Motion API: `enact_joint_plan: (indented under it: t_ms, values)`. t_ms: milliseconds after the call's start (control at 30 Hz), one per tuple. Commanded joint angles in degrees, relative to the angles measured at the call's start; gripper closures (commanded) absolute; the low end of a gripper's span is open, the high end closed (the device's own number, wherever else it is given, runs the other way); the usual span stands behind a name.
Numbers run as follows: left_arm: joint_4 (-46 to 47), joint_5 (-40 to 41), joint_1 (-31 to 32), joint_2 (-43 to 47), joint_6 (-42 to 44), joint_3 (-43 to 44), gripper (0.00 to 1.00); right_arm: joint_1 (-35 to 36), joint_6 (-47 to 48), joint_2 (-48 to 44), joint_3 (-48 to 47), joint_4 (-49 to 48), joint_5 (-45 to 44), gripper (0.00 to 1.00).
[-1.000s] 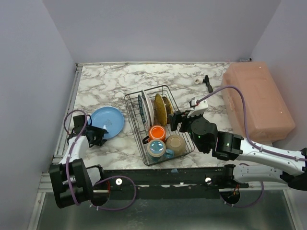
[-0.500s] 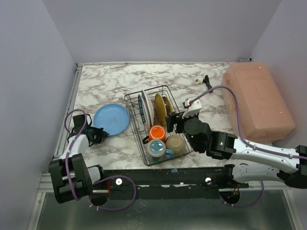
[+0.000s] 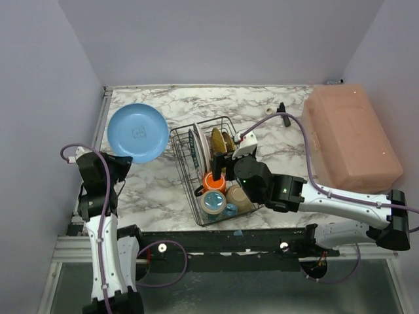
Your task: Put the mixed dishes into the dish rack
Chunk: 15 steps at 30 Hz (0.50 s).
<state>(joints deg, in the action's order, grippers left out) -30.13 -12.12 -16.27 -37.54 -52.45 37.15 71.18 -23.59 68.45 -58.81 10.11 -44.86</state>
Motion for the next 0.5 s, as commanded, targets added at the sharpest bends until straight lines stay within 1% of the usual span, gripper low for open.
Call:
enact_joint_plan:
  t_ms: [0, 67, 200, 267, 367, 467]
  values:
    - [2.0, -4.1, -0.3, 6.4, 7.4, 2.7, 1.00, 0.0, -1.6, 2.7, -2.6, -2.7, 4.3, 0.12]
    - [4.2, -8.2, -0.3, 7.9, 8.3, 2.6, 1.00, 0.0, -1.8, 3.6, -3.0, -3.6, 5.9, 0.10]
    - [12.0, -22.3, -0.1, 7.4, 8.7, 0.9, 1.00, -0.1, -1.8, 4.0, -2.3, -7.4, 10.1, 0.07]
    - [15.7, -27.7, 0.5, 6.7, 8.4, -0.6, 1.00, -0.1, -2.4, 3.5, -1.5, -9.4, 11.4, 0.06]
    - [18.1, -31.6, 2.2, 5.7, 10.0, -1.7, 1.00, -0.1, -3.3, 2.1, 0.0, -13.1, 12.6, 0.05]
    - [18.2, -34.0, 4.7, 5.0, 13.0, -2.0, 1.00, -0.2, -3.8, 0.5, 1.7, -16.6, 12.8, 0.05]
